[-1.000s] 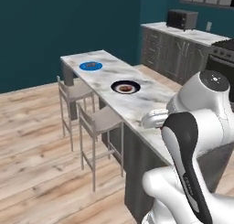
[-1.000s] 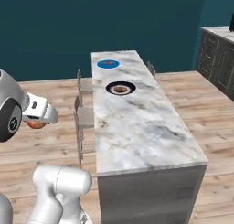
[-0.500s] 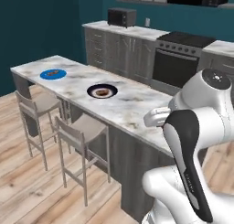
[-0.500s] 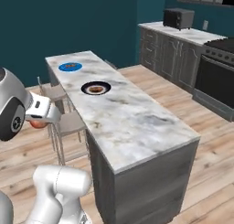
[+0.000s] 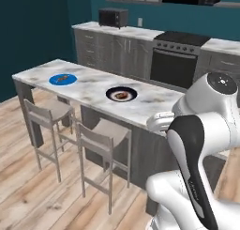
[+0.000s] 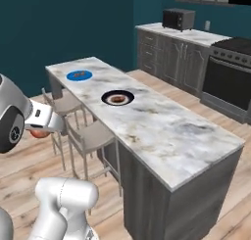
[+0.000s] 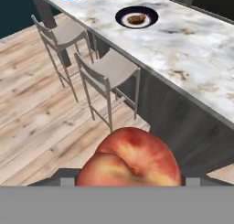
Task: Pick up the peach and kiwi from the fridge and place one fruit on each plate on the dining counter.
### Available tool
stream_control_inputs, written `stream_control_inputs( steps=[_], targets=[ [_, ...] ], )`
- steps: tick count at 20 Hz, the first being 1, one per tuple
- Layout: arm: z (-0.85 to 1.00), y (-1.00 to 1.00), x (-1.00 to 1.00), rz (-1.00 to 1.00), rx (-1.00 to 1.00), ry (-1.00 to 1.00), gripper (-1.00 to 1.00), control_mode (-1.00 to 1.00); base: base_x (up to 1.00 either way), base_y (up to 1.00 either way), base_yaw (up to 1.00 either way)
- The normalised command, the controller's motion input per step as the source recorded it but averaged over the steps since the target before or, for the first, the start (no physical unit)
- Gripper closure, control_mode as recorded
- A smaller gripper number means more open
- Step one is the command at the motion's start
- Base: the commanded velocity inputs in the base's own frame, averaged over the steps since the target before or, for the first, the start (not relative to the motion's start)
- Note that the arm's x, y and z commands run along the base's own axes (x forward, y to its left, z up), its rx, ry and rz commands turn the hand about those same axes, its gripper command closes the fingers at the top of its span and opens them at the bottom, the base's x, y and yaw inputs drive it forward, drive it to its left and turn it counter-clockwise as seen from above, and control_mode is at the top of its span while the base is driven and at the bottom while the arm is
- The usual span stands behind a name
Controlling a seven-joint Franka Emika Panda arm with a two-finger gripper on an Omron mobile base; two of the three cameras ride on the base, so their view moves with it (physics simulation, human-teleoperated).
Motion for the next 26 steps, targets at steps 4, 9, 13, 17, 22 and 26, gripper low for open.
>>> stream_control_inputs(
  steps=[4, 9, 13, 17, 22, 26],
  targets=[
    [0.0, 0.0, 0.0, 0.0, 0.0, 0.0, 1.0, 1.0, 0.74, 1.0, -0.55],
    [0.0, 0.0, 0.0, 0.0, 0.0, 0.0, 1.0, 1.0, 0.44, 1.0, -0.55],
    [0.0, 0.0, 0.0, 0.0, 0.0, 0.0, 1.0, 1.0, 0.09, 1.0, -0.61],
    [0.0, 0.0, 0.0, 0.0, 0.0, 0.0, 1.0, 1.0, 0.26, 0.98, -0.6],
    [0.0, 0.0, 0.0, 0.0, 0.0, 0.0, 1.0, 1.0, 0.31, 0.52, -0.34],
    [0.0, 0.0, 0.0, 0.0, 0.0, 0.0, 1.0, 1.0, 0.01, 0.12, -0.42]
  ],
)
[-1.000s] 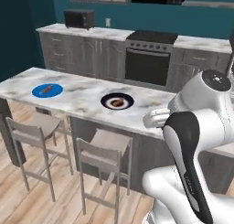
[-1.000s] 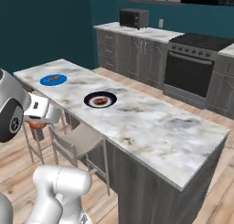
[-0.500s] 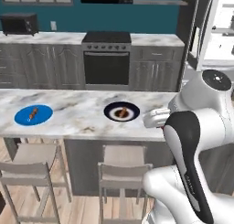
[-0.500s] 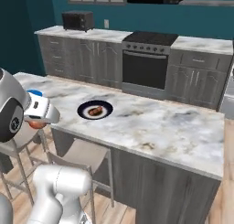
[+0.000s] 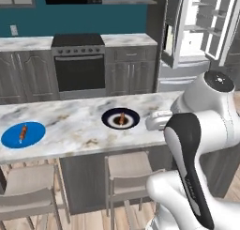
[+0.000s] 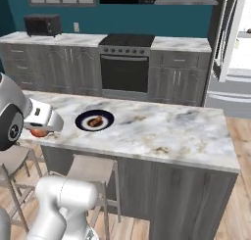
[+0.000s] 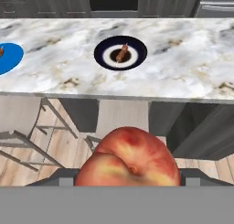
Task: Pick up the peach and kiwi from the fridge and place one fruit on each plate on the dining counter.
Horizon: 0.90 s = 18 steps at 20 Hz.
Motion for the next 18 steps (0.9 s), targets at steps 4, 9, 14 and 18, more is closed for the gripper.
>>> stream_control_inputs(
  steps=[4, 9, 14, 18],
  targets=[
    [0.0, 0.0, 0.0, 0.0, 0.0, 0.0, 1.0, 1.0, 0.45, 0.01, -0.43],
    [0.0, 0.0, 0.0, 0.0, 0.0, 0.0, 1.0, 1.0, 0.76, 0.3, -0.21],
    [0.0, 0.0, 0.0, 0.0, 0.0, 0.0, 1.0, 1.0, 0.31, 0.3, -0.07],
    [0.0, 0.0, 0.0, 0.0, 0.0, 0.0, 1.0, 1.0, 0.0, 0.0, 0.0]
  ],
)
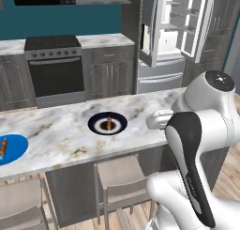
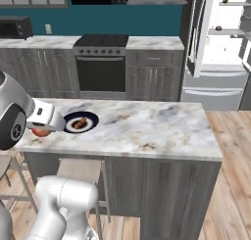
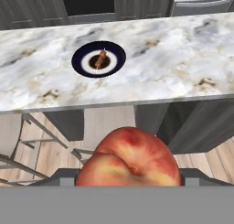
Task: Pick up the peach and kiwi from the fridge and place one fruit on each plate on the dining counter.
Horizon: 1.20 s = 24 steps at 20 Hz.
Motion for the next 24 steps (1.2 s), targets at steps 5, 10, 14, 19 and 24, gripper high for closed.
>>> stream_control_inputs(
  steps=[5, 10, 14, 19, 24],
  targets=[
    [0.0, 0.04, 0.31, 0.0, 0.0, 0.01, 1.0, -1.0, 0.02, 0.0, 0.0],
    [-0.16, 0.18, 1.0, 0.0, 0.01, 0.12, 1.0, -1.0, 0.0, 0.0, 0.0],
    [-0.56, 0.61, 1.0, 0.08, -0.01, 0.06, 1.0, -1.0, 0.0, 0.0, 0.0],
    [-0.28, 0.58, 1.0, 0.04, -0.14, 0.13, 1.0, -1.0, 0.0, 0.0, 0.0],
    [-0.43, 0.58, 1.0, -0.02, -0.19, 0.15, 1.0, -1.0, 0.0, 0.0, 0.0]
  ],
)
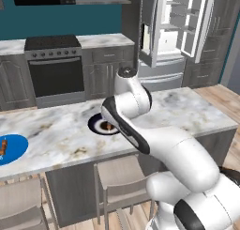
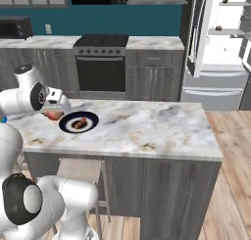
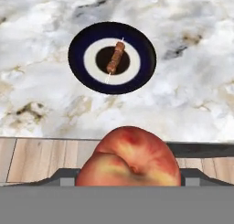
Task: Pick up the peach and kiwi from the fridge and place one fruit on each plate on the dining counter.
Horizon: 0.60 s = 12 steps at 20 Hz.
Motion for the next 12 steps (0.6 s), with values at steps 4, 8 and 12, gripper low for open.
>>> stream_control_inputs(
  steps=[4, 8, 12],
  targets=[
    [-0.66, 0.41, 1.0, 0.0, -0.03, 0.22, 1.0, -1.0, 0.0, 0.0, 0.0],
    [-0.32, 0.0, 0.91, 0.04, 0.09, 0.14, 1.0, -1.0, 0.0, 0.0, 0.0],
    [-0.51, 0.0, 0.74, 0.05, 0.03, 0.09, 1.0, -1.0, 0.0, 0.0, 0.0]
  ],
)
